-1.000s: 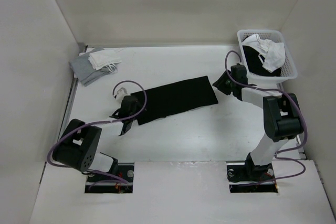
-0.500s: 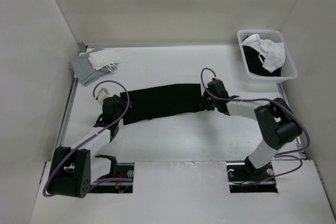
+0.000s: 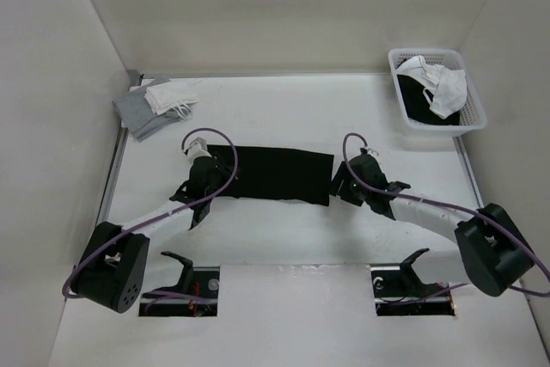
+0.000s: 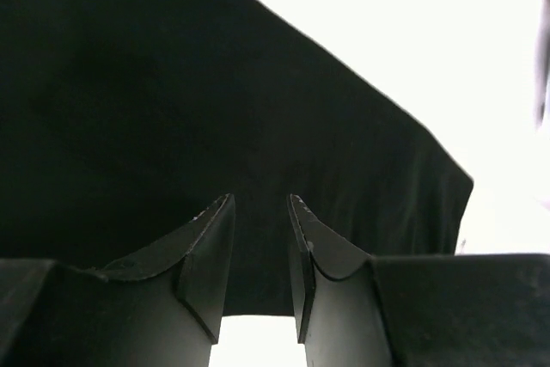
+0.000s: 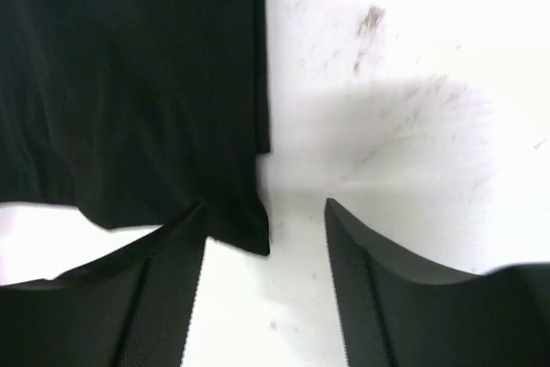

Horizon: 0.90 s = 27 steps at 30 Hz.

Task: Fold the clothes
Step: Fold the tank top

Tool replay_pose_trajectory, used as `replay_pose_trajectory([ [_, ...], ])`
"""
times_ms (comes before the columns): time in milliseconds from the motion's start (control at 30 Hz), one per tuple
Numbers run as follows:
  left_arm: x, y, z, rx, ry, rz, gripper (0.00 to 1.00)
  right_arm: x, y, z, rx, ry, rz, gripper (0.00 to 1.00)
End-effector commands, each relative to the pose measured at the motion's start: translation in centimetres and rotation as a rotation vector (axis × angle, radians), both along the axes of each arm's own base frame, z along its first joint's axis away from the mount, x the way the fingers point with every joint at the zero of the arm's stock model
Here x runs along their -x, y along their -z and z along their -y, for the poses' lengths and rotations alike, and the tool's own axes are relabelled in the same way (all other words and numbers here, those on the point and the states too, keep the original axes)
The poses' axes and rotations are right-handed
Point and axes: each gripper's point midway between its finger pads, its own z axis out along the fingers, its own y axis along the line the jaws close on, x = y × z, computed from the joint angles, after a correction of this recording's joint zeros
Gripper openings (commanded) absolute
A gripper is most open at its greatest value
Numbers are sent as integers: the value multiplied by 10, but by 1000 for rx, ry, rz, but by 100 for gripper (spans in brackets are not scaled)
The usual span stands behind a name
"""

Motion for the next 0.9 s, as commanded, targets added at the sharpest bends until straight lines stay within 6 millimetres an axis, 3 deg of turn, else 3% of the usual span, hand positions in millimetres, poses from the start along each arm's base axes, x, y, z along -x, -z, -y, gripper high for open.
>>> replay_pose_trajectory([
  [0,-11,-20,11,0,36,82,29,-21,0,-8,-59,13,38,64],
  [133,-3,-18,20,-4,84,82,29,-37,19,-17,-126,37,12,63],
  [333,-1,-26,20,8,92,107,29,-43,45,-28,-218,53,-34,49],
  [467,-2,-41,21,25,92,150,29,-55,52,-28,-294,93,-14,26],
  [533,-2,-48,23,33,96,167,29,-62,42,-29,-353,100,25,11],
  [600,0,-52,24,40,97,176,29,-63,22,-27,-391,104,85,6],
  [700,3,-58,29,54,106,192,29,-53,-11,-14,-391,119,157,4],
  [867,11,-61,50,69,145,194,28,-21,-41,24,-247,143,199,3],
])
